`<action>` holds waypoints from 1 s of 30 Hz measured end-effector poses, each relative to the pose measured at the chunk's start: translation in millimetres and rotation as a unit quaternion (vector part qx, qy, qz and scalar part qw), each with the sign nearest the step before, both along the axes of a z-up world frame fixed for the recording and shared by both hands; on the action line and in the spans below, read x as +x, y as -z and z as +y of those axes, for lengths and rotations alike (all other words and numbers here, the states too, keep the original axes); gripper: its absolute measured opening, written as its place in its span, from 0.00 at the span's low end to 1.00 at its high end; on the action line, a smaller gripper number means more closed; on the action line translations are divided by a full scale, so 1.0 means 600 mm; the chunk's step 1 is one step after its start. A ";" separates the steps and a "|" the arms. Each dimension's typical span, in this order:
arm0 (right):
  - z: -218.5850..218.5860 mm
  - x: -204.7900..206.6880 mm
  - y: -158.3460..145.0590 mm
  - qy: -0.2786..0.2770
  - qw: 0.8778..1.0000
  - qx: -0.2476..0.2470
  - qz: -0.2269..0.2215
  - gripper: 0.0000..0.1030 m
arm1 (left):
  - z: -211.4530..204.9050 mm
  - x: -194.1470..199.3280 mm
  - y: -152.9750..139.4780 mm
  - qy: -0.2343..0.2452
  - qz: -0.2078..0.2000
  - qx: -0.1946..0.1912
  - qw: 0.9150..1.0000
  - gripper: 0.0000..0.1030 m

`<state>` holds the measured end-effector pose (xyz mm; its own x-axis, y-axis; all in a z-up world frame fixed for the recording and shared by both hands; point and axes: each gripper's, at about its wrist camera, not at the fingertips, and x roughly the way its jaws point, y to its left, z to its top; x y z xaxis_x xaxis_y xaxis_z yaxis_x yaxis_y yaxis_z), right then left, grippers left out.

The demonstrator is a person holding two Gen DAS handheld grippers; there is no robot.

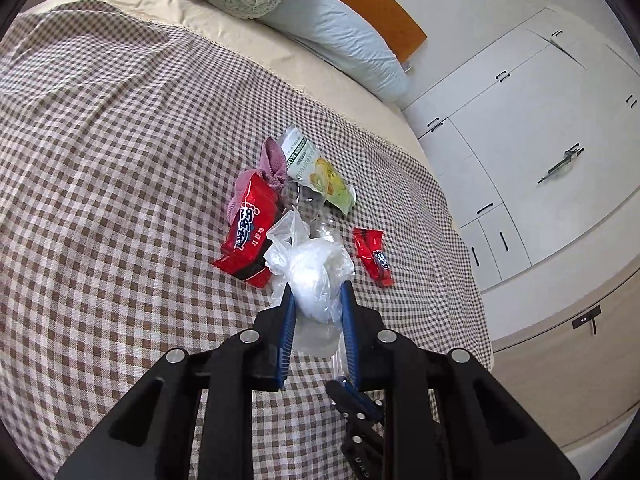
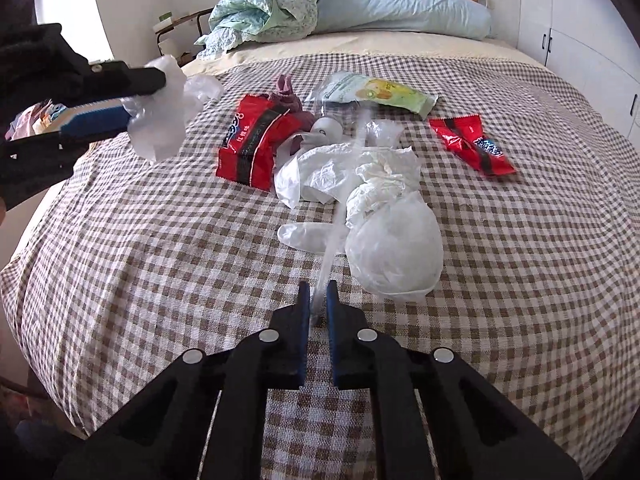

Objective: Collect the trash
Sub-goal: 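Carry the white bag and clear straw with both tools to the bin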

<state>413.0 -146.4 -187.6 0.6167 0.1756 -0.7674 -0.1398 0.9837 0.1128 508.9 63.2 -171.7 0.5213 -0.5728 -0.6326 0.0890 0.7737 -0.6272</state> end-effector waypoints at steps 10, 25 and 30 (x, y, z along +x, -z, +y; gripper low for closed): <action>-0.122 -0.099 -0.130 0.000 0.996 -0.085 -0.040 0.05 | -0.013 -0.016 -0.021 0.005 -0.015 0.026 1.000 0.19; -0.384 -0.301 -0.133 0.124 0.984 -0.124 -0.014 0.05 | -0.194 -0.089 -0.050 0.132 -0.075 0.104 0.983 0.19; -0.438 -0.372 -0.111 0.130 0.983 -0.127 0.009 0.05 | -0.312 -0.161 -0.082 0.217 -0.103 0.113 0.964 0.19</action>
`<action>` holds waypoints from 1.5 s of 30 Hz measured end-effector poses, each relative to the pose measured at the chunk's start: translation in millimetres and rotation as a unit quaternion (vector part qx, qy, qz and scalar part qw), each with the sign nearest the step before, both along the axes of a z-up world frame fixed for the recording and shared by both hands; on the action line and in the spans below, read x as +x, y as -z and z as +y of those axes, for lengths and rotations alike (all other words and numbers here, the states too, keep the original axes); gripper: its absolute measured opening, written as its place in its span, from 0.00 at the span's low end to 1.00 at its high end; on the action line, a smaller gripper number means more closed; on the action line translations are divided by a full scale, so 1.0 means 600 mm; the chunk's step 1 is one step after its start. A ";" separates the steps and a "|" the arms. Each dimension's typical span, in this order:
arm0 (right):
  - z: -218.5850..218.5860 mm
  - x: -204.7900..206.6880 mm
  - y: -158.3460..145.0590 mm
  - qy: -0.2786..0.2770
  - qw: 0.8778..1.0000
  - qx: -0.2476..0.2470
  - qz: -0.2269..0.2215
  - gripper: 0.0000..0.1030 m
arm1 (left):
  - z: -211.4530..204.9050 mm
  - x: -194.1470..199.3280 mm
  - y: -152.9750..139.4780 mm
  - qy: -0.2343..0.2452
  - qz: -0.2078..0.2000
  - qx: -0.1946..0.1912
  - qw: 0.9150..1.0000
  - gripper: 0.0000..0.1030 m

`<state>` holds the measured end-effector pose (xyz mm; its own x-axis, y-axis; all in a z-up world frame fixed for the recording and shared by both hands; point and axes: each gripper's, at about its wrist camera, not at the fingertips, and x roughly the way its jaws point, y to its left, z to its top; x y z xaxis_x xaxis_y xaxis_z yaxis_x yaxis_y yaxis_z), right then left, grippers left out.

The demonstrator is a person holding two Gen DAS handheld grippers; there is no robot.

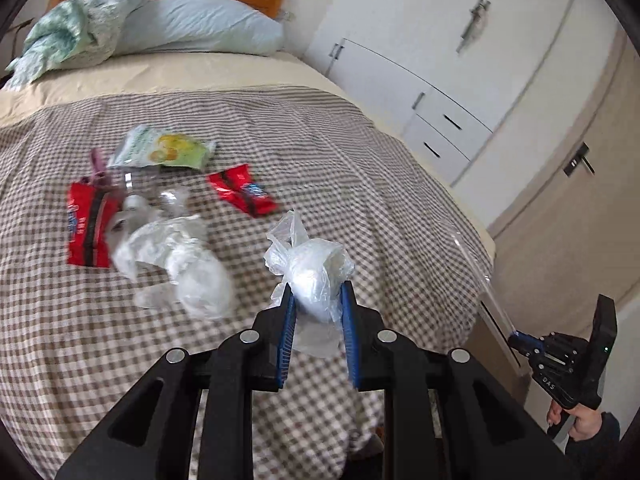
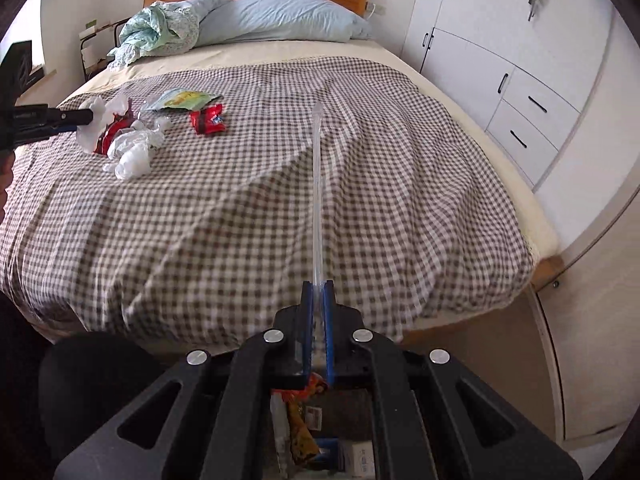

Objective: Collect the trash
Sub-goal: 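Carry the white bag and clear straw with both tools to the bin, then open right tool dropping the straw while left tool releases the white bag into the bin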

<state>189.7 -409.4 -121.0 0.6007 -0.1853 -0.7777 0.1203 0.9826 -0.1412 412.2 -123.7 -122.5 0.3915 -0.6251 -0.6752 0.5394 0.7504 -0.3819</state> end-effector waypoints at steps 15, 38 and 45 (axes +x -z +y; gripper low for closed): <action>-0.128 -0.250 0.180 0.026 0.985 0.073 0.152 0.05 | -0.400 -0.225 0.073 0.256 0.040 0.149 0.954 0.19; -0.097 -0.159 0.611 0.039 0.933 0.223 0.279 0.08 | -0.592 -0.325 0.298 0.304 0.096 0.335 0.887 0.19; -0.119 -0.198 0.532 0.053 0.950 0.243 0.189 0.54 | -0.631 -0.329 0.361 0.298 0.104 0.377 0.871 0.19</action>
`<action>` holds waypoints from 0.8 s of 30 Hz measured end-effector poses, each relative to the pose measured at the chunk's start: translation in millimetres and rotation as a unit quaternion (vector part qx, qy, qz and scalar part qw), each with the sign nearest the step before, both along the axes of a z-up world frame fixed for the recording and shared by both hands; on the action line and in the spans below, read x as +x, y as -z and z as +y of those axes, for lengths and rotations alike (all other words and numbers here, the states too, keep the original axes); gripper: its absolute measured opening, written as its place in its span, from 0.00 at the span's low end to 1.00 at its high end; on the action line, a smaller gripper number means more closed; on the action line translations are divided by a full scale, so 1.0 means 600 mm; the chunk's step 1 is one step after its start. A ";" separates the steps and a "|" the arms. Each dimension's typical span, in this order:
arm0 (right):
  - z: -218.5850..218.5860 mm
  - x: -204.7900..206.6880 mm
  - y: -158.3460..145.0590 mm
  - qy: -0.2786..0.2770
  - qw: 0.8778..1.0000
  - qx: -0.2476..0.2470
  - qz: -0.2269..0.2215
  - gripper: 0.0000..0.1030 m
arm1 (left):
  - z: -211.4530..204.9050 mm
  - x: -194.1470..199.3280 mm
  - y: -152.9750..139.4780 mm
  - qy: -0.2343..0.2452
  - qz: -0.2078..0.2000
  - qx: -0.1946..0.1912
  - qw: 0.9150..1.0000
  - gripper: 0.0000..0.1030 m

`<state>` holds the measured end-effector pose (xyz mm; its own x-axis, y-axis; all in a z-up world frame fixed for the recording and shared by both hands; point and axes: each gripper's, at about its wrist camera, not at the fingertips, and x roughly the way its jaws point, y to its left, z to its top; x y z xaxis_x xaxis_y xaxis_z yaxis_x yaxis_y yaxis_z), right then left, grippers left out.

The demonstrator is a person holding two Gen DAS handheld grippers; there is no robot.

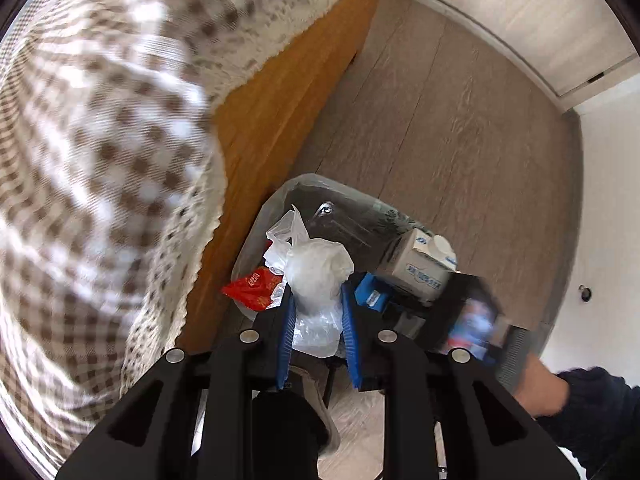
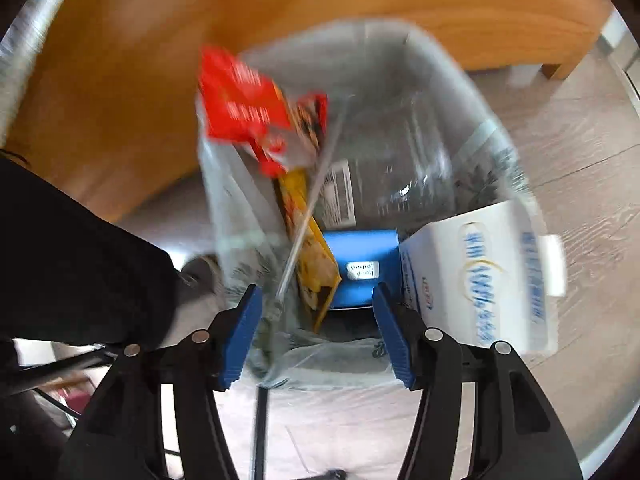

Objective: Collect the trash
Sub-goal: 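Open right tool dropping the straw while left tool releases the white bag into the bin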

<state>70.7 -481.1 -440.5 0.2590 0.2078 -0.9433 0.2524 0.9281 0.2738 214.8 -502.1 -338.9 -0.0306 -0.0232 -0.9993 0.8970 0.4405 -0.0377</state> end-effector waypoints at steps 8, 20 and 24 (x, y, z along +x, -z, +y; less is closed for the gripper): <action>-0.054 -0.039 -0.094 0.063 0.996 0.016 -0.068 0.54 | -0.045 0.007 0.070 0.000 -0.020 0.011 1.000 0.25; -0.074 -0.033 -0.126 0.072 0.995 0.001 -0.072 0.54 | -0.058 0.029 0.077 -0.023 -0.032 0.008 0.999 0.54; -0.068 -0.031 -0.132 0.072 0.996 -0.019 -0.057 0.54 | -0.054 0.020 0.060 -0.013 -0.021 0.014 1.000 0.64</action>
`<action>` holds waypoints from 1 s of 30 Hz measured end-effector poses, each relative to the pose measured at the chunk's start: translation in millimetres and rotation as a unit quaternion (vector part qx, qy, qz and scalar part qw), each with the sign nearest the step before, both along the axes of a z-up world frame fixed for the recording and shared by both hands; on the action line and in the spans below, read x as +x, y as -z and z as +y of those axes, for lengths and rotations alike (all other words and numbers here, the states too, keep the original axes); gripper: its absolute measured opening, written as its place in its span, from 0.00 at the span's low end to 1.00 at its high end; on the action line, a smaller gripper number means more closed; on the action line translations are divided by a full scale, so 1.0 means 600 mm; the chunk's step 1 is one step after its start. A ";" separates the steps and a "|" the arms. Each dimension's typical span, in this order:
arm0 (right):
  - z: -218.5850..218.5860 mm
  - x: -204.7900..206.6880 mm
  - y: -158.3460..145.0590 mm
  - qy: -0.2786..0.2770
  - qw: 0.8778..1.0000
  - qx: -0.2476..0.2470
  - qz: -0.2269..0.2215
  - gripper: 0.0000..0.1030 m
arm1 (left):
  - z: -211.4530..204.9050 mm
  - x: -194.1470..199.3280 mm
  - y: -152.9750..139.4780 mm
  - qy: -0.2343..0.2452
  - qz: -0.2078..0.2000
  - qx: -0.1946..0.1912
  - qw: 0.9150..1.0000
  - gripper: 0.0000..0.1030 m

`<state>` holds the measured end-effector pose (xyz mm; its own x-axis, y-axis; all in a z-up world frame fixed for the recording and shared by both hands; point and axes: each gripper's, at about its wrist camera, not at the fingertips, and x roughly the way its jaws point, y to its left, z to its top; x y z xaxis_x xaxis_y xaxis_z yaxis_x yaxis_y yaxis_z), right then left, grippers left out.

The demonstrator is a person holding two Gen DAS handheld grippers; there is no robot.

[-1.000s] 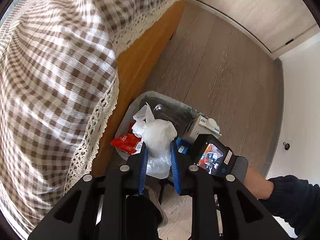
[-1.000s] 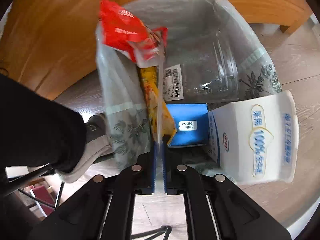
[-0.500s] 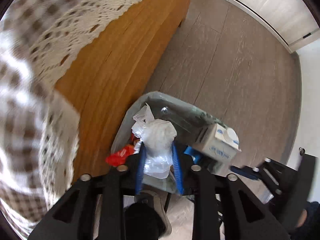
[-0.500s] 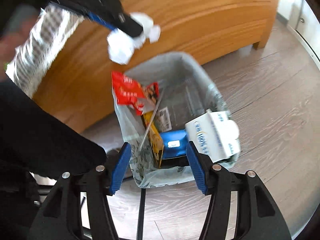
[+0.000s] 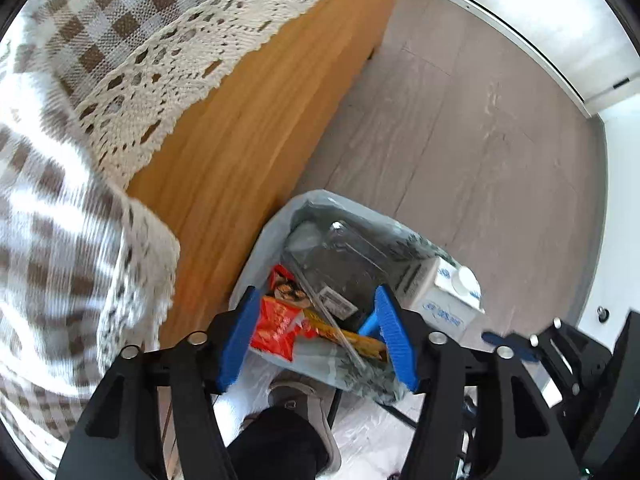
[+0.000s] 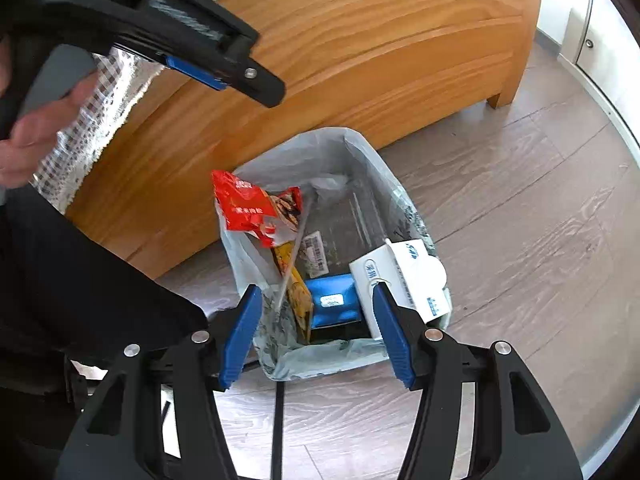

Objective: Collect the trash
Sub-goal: 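Open right tool dropping the straw while left tool releases the white bag into the bin, then move both open tools back over the bed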

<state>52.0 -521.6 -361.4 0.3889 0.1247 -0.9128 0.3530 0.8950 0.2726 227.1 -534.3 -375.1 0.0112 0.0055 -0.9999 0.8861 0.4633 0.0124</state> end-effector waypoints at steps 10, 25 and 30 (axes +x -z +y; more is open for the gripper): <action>-0.021 0.008 -0.038 0.007 0.999 -0.049 0.014 0.54 | 0.038 -0.031 -0.096 0.009 0.017 -0.053 0.998 0.70; 0.016 0.142 -0.319 -0.008 0.973 -0.204 -0.106 0.58 | 0.274 0.085 -0.407 -0.086 -0.073 -0.298 0.948 0.74; 0.071 0.218 -0.399 -0.035 0.960 -0.230 -0.156 0.58 | 0.403 0.184 -0.471 -0.173 -0.115 -0.350 0.914 0.81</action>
